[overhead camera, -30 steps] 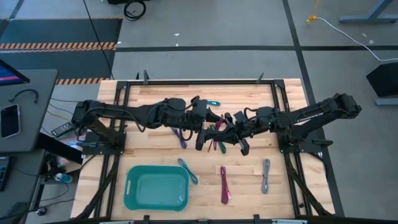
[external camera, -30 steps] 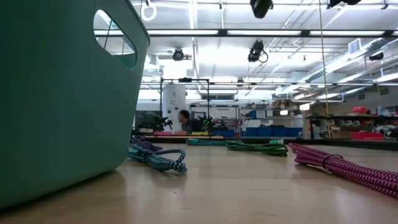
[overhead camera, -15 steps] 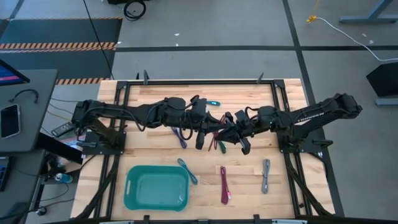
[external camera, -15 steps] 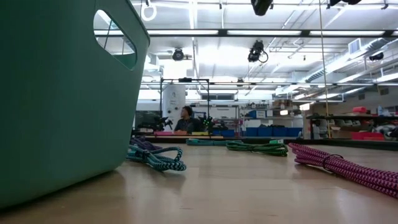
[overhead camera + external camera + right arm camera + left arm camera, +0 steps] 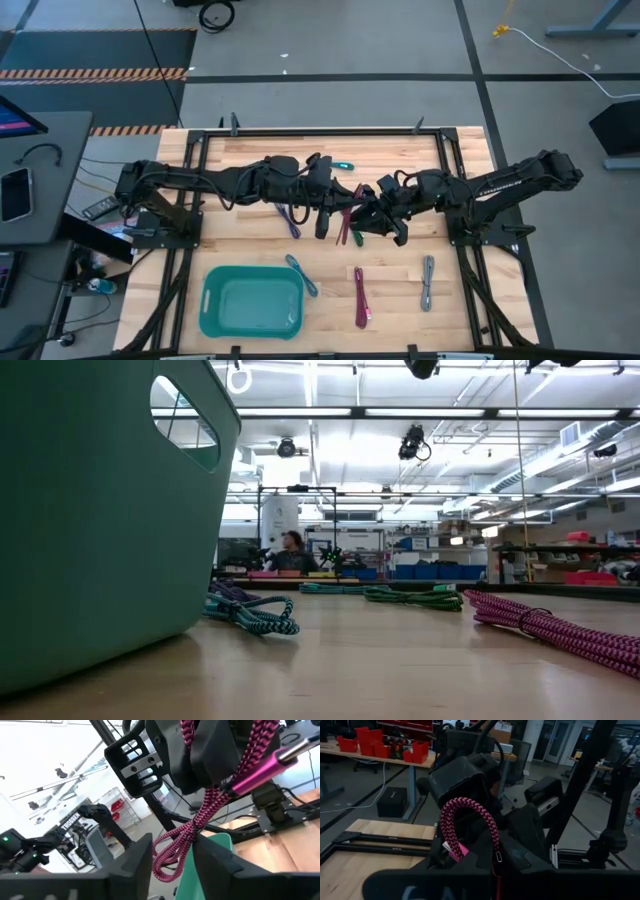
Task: Pick and place USB-C Cables
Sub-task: Put the top pink charger cable into the green bin
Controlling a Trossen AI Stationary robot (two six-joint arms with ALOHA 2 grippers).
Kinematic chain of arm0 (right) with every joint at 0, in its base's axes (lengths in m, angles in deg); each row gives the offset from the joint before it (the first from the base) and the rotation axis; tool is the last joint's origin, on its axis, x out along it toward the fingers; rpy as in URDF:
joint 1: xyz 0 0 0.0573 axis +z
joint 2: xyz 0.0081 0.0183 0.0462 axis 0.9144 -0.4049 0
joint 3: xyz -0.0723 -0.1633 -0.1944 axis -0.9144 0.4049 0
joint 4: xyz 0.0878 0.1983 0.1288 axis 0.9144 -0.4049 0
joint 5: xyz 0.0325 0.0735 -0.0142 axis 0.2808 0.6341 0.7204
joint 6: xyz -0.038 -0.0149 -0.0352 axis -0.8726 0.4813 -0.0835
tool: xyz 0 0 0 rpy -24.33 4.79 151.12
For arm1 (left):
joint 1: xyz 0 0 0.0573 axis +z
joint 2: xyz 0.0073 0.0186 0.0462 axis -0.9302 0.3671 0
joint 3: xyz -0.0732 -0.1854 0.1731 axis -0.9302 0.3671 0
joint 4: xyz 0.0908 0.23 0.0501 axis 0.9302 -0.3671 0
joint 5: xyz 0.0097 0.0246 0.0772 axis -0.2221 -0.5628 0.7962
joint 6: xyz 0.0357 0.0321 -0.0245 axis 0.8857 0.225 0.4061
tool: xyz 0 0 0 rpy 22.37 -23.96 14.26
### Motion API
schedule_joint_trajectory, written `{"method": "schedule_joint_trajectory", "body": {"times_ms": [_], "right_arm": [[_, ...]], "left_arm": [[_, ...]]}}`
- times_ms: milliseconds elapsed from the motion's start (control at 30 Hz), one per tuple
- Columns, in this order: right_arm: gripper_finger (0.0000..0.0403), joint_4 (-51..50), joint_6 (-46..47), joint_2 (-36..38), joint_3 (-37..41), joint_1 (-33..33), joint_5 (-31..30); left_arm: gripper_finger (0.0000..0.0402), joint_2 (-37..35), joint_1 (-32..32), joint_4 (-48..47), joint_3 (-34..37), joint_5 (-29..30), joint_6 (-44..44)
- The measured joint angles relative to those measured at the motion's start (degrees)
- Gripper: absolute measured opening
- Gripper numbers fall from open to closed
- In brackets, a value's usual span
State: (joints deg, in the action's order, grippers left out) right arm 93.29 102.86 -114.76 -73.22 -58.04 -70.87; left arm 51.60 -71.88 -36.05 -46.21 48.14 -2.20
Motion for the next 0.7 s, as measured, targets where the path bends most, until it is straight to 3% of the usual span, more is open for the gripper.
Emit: {"method": "schedule_joint_trajectory", "body": {"times_ms": [233,467,567,700], "right_arm": [[0.0189,-7.65,-0.91,4.11,-0.05,-3.33,4.63],[0.0192,-10.17,-1.90,12.53,-0.13,-8.16,10.81],[0.0192,-11.04,-2.04,15.95,-0.13,-9.96,11.78],[0.0192,-14.45,-3.64,20.31,-0.13,-12.06,12.14]], "left_arm": [[0.0012,-0.55,0.02,-0.52,0.13,0.20,0.57],[0.0012,-5.82,-1.24,-5.56,0.15,0.29,2.48],[0.0012,-8.62,-3.51,-12.14,0.15,0.27,2.64],[0.0012,-12.65,-9.08,-28.31,0.11,-0.52,3.41]]}}
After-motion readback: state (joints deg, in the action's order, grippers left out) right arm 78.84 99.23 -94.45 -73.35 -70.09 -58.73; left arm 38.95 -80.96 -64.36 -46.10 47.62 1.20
